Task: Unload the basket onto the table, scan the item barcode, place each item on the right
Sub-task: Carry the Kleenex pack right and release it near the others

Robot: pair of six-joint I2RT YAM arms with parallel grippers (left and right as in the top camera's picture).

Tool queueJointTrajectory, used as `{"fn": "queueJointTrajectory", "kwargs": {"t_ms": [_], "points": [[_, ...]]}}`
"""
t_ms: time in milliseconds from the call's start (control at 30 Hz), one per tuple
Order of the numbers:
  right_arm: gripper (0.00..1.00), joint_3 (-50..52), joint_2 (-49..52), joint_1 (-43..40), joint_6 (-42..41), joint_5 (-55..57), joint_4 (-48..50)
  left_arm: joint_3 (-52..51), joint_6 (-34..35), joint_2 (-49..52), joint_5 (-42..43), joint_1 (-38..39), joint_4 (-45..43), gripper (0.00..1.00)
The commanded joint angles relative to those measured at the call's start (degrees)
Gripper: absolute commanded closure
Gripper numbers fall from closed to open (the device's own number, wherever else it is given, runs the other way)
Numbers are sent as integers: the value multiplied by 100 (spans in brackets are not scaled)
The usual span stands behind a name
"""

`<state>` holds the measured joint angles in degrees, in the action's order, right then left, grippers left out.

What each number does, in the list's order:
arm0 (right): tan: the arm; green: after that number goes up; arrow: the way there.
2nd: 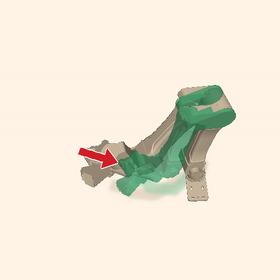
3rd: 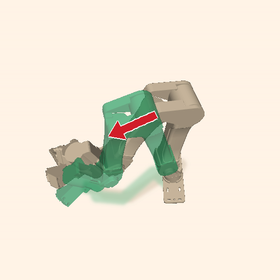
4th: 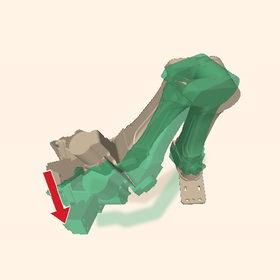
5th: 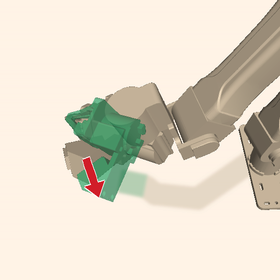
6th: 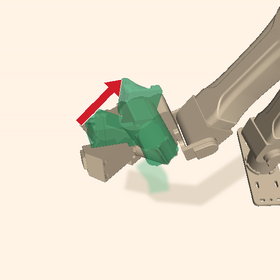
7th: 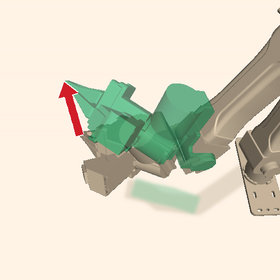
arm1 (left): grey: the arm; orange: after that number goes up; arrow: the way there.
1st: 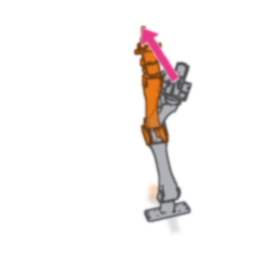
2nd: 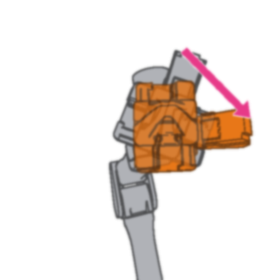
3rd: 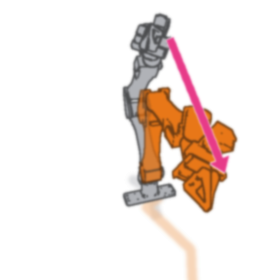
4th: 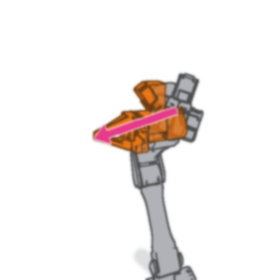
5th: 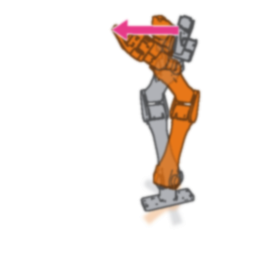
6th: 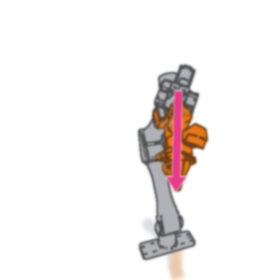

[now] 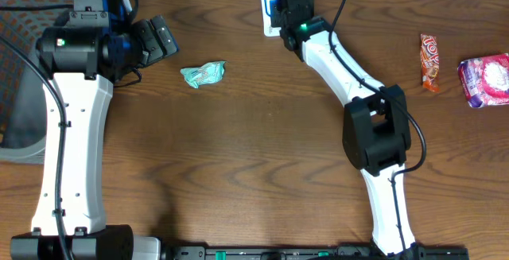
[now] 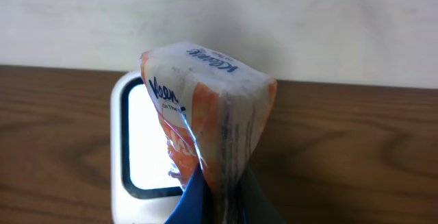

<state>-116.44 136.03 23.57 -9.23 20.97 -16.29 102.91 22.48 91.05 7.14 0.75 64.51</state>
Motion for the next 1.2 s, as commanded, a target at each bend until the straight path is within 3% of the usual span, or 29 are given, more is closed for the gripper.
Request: {"fn": "queueJointTrajectory", "kwargs": {"t_ms": [0,267,367,533,767,800,833,867,1000,1167], "points": [[99,-313,-157,-153,11,184,-330,2,-33,31,-37,-26,17,2],[99,-1064,-457,-1268,-87,-243,-2033,2,-33,31,-35,-26,17,2],[99,-1200,-459,-1786,341,-254,-2721,2,-33,31,-35,-26,17,2],[99,-1106,-455,-2662,1757,-330,-3587,2,-33,31,-35,-26,17,2],[99,-1093,-455,-3547,1827,-334,-3976,2,-33,31,-35,-26,17,2],[94,-1093,-455,-3620,1825,-337,-4000,2,-33,31,-35,-26,17,2],[82,-1093,-455,-3672,1792,-337,-4037,2,-33,31,-37,-26,17,2],[51,-1093,-455,-3707,1670,-356,-4079,2,-33,31,-35,-26,17,2],[1,-1093,-455,-3735,1386,-678,-4194,2,-33,31,-37,-26,17,2],[1,-1093,-455,-3556,1097,-1663,-4413,2,-33,31,-35,-26,17,2]]}}
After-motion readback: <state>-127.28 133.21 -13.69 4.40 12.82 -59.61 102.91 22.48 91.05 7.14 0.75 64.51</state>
